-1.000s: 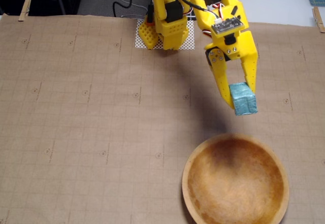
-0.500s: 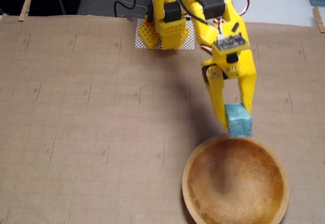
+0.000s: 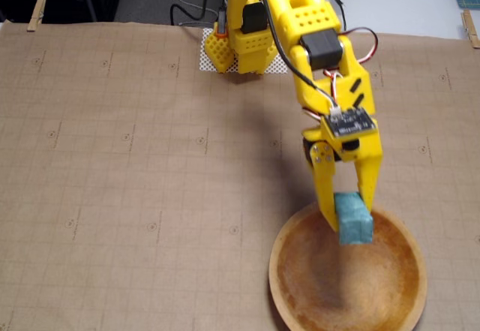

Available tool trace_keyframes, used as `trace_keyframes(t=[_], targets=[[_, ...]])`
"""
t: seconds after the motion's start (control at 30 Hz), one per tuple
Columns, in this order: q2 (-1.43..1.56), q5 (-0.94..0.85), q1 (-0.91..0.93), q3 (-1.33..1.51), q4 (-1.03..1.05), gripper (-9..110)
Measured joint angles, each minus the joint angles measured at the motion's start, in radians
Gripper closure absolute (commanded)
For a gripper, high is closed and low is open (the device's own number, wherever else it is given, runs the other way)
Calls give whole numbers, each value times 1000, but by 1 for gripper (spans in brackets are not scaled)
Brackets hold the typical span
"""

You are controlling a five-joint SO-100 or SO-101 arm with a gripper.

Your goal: Grasp a blue block and put it in the bowl.

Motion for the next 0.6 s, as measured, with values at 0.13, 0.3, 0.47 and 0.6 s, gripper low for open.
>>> trace_keyframes(t=[0.13, 0.3, 0.47, 0.6], targets=[[-89, 0, 0, -60, 0, 104], [-193, 0, -11, -141, 0, 104], [-298, 0, -25, -207, 0, 104], [-347, 0, -18, -242, 0, 104]])
